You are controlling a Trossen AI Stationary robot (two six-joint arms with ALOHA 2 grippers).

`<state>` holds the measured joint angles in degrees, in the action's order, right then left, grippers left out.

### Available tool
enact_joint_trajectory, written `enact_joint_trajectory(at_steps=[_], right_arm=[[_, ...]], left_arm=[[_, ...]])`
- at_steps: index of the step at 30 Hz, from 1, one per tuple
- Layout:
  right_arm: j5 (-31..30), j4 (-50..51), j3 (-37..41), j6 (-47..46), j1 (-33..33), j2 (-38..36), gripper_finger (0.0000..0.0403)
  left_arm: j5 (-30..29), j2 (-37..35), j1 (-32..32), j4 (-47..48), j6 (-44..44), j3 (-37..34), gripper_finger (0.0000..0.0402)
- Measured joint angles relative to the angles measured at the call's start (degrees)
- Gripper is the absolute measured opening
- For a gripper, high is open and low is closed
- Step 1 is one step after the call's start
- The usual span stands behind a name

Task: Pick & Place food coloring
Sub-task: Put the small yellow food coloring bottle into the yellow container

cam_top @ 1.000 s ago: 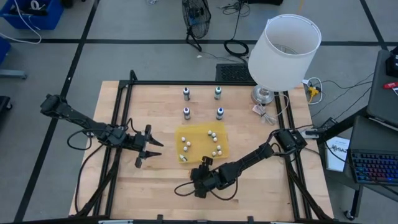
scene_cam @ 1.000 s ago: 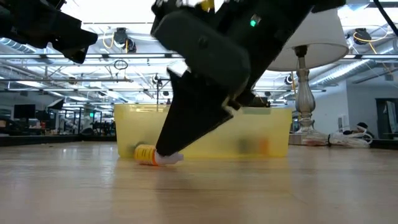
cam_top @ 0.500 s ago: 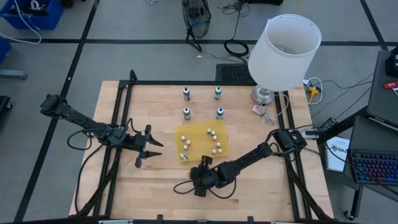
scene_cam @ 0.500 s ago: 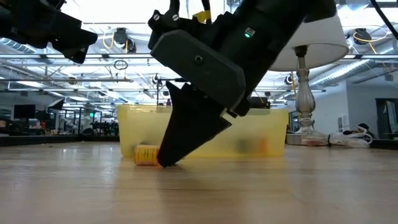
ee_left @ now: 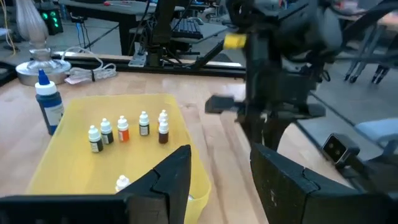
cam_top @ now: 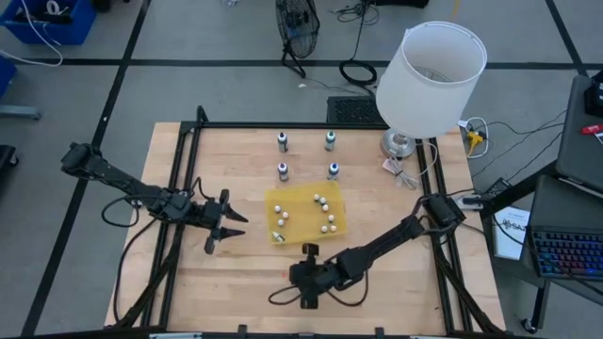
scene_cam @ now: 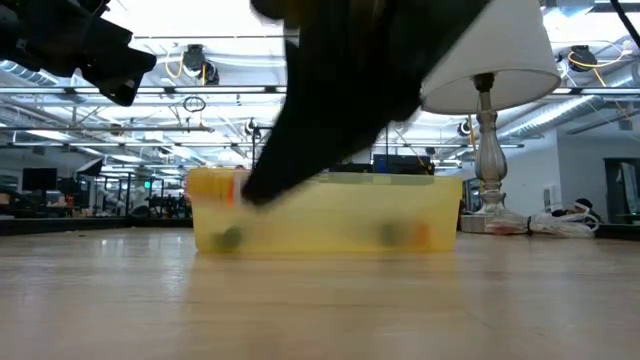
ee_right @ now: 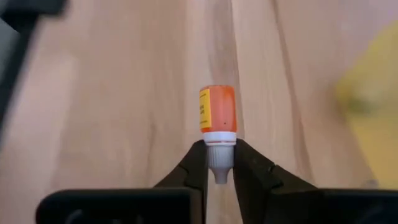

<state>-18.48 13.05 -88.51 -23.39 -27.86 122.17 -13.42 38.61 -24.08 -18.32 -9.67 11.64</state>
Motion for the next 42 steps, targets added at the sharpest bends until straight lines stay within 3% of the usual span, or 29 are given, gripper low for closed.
enact_joint_trajectory(at_steps=[9,12,21,25,31,42], right_arm=[[-7.65,1.73,-0.04,11.34,-1.07,-7.33,0.0038],[-10.08,4.22,-0.07,14.58,-0.42,-8.24,0.0038],[-10.47,7.99,-0.07,21.02,3.13,-8.75,0.0038],[-14.61,8.51,-0.07,24.22,4.74,-8.75,0.0038],[-17.17,9.44,-0.09,26.67,6.48,-8.85,0.0038],[-17.46,8.54,-0.09,30.14,8.21,-9.53,0.0038]], left_arm=[[-0.97,3.62,0.04,-3.21,0.64,0.02,0.0157],[-3.45,8.47,0.04,-8.9,1.68,0.02,0.0157],[-3.32,28.27,1.86,-25.19,7.42,3.31,0.0157],[-4.59,35.52,1.92,-23.39,13.03,9.64,0.0156],[-14.78,39.82,1.95,-11.46,16.36,17.0,0.0156],[-14.48,39.63,0.09,-7.98,12.95,17.53,0.0156]])
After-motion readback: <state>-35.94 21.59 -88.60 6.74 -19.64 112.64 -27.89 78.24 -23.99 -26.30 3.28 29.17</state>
